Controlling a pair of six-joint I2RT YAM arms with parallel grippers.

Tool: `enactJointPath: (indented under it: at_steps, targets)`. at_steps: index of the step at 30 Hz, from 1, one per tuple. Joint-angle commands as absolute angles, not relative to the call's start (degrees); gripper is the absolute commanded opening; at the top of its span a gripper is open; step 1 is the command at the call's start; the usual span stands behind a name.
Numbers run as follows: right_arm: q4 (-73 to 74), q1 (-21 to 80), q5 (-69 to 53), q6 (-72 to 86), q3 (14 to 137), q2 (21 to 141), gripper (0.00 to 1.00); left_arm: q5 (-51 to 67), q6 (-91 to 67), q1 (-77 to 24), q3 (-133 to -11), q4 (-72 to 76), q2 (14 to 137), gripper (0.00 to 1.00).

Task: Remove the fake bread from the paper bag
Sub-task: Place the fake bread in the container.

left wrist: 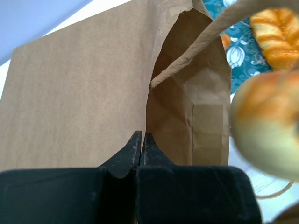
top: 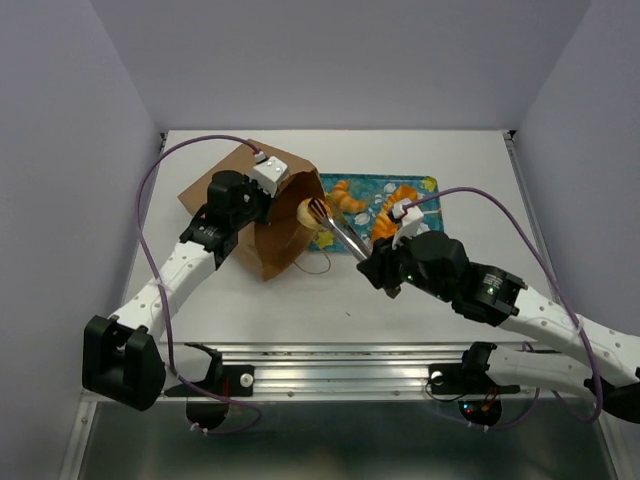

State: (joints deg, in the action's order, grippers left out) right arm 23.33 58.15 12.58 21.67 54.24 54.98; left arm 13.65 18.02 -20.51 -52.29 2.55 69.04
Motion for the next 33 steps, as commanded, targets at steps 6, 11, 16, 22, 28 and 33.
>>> enactJointPath:
  at_steps: [6,11,16,22,28,33]
  targets:
    - [30.5,58.36,35.58,30.23,54.84,51.68,0.17,1.77,11.53,-18.81,-59.31,5.36,73.56,0.0]
    - [29.45,58.36,37.36,28.31,55.11,58.95,0.17,-10.35,6.6,-18.28,-63.89,2.12,76.81,0.0]
    - [20.5,57.83,31.3,25.58,52.3,64.41,0.18,-17.48,0.98,-17.41,-68.46,-1.92,80.68,0.0]
    - [13.63,57.3,31.28,24.0,49.92,72.06,0.23,-17.93,-2.98,-15.91,-71.54,-4.92,82.88,0.0]
    - [6.25,57.3,33.93,24.96,46.76,76.11,0.29,-16.96,-4.57,-15.64,-71.54,-5.1,82.09,0.0]
    - [4.22,57.3,32.61,24.0,46.58,78.84,0.55,-16.35,-5.27,-15.47,-71.63,-5.36,80.51,0.0]
